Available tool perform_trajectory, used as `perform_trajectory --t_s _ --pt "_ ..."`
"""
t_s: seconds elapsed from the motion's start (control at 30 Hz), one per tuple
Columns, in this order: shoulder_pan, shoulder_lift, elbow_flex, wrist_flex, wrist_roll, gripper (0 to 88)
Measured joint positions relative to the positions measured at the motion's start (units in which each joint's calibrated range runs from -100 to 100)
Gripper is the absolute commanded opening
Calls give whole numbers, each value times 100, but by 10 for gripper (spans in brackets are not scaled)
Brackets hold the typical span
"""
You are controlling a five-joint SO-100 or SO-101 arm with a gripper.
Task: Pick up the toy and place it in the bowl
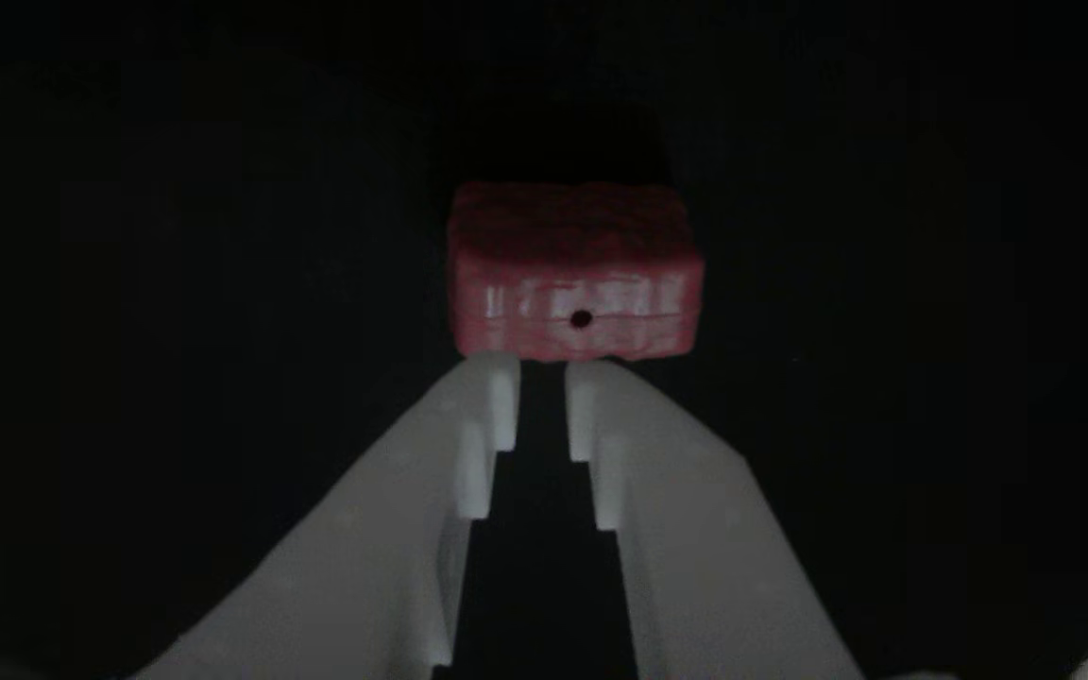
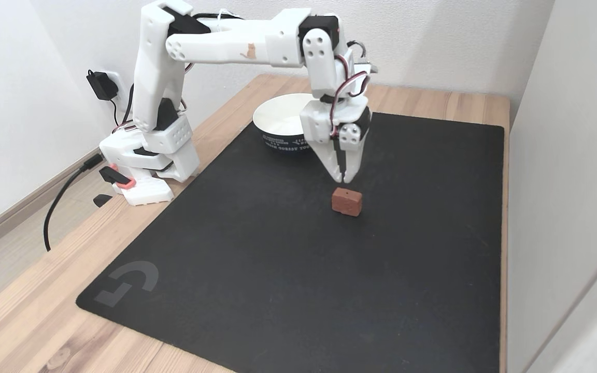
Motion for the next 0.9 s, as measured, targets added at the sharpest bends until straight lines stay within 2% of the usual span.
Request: perform_trajectory --t_s 0.13,0.17,0.2,0.3,0.33,0.37,0.47,0.5,0.67,0.9 --pt "17 0 0 17 -798 30" --pt "33 0 0 25 -1050 30" --pt "83 0 0 34 -1498 30" --pt "117 0 -104 34 -1972 30" --pt "117 0 -123 34 -2224 30" --pt "92 0 -151 34 -2698 30" --pt "58 0 -151 34 -3187 30" --pt "58 0 -161 34 -3604 30" --pt "67 0 -161 34 -4283 30" --pt "67 0 -161 321 -4901 30"
